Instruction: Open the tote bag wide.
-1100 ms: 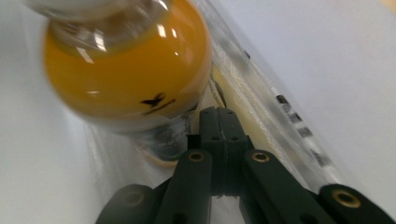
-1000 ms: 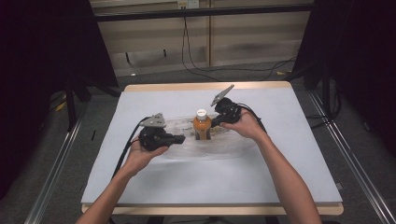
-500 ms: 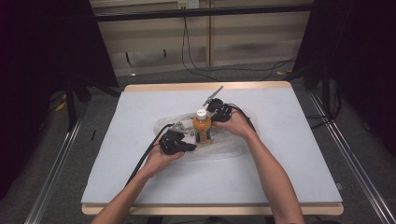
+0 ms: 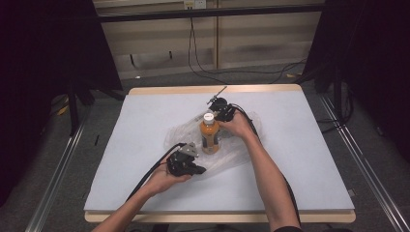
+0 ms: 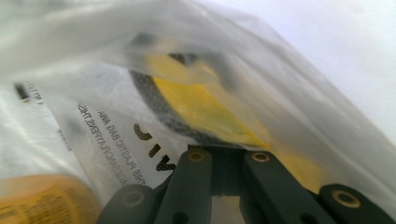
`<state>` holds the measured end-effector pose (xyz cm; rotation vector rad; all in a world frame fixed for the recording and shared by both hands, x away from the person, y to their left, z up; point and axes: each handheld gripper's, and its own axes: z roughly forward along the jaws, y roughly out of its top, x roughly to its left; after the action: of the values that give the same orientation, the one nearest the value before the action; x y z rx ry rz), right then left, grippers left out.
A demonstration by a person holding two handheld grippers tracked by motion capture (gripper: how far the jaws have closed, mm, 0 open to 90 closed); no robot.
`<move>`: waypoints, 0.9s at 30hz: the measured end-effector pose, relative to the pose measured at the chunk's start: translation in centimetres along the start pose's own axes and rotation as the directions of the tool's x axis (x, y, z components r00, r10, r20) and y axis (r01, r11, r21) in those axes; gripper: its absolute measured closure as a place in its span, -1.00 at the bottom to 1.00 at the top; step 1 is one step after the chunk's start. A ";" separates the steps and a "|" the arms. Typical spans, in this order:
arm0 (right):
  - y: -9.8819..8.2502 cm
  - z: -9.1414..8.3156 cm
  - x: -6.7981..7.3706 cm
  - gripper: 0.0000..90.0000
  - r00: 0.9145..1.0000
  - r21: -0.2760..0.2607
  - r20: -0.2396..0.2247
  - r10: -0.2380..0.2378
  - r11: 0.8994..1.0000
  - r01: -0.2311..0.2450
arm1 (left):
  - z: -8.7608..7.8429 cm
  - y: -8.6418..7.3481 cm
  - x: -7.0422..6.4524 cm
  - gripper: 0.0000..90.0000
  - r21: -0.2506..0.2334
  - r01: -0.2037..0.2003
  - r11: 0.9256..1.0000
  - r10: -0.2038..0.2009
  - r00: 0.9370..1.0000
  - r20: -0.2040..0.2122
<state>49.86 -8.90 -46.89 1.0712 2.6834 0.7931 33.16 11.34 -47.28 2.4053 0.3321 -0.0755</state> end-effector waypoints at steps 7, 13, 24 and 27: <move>-0.1 -0.6 0.3 1.00 0.999 -0.003 -0.023 -0.027 1.000 0.026 | -0.8 -0.3 0.7 1.00 -0.089 0.045 0.995 -0.041 0.998 0.044; -1.2 -4.4 0.7 1.00 0.997 -0.092 -0.065 -0.041 0.995 0.035 | -2.8 -0.1 0.8 1.00 -0.195 0.049 0.980 -0.041 0.998 0.043; -5.2 -9.9 0.7 1.00 0.997 -0.288 -0.072 -0.022 0.958 0.000 | -6.1 -1.1 -0.3 1.00 -0.354 0.031 0.935 -0.047 0.998 -0.037; -6.6 -11.2 0.7 1.00 0.998 -0.347 -0.061 0.006 0.937 -0.027 | -6.8 -1.6 -0.7 1.00 -0.386 0.032 0.922 -0.060 0.996 -0.061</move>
<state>41.89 -17.09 -40.80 0.9943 2.4487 1.2631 31.80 16.81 -43.06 2.0119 0.3971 0.0516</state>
